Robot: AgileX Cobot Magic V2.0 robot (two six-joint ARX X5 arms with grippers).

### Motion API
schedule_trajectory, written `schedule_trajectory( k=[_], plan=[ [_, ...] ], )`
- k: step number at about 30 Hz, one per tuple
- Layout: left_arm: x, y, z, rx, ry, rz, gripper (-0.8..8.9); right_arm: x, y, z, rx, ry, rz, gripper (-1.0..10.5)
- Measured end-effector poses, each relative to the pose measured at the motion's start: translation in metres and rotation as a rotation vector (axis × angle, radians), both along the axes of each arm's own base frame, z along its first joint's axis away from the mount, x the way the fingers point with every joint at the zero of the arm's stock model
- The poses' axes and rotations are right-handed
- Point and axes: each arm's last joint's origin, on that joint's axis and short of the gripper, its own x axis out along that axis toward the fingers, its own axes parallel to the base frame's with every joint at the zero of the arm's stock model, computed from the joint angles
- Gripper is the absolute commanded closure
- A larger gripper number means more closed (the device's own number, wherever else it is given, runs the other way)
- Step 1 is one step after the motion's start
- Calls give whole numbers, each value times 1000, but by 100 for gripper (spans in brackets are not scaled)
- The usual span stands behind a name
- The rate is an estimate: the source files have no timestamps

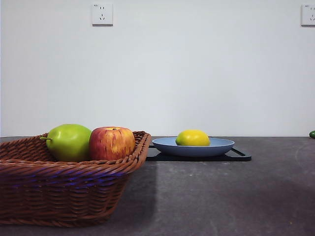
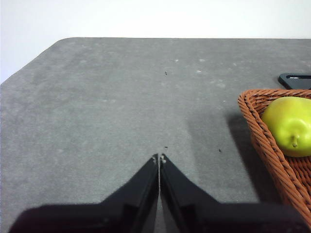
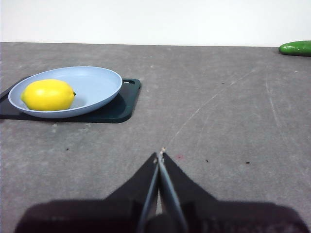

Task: Take the lemon from the basket,put the lemon in the plate,hand out the plate

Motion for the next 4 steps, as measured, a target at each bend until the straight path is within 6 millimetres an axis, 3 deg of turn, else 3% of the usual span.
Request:
schedule_trajectory(
  k=[4],
  plan=[
    [0,0,0,0,0,0,804,0,0,0,0,0,0,936]
  ],
)
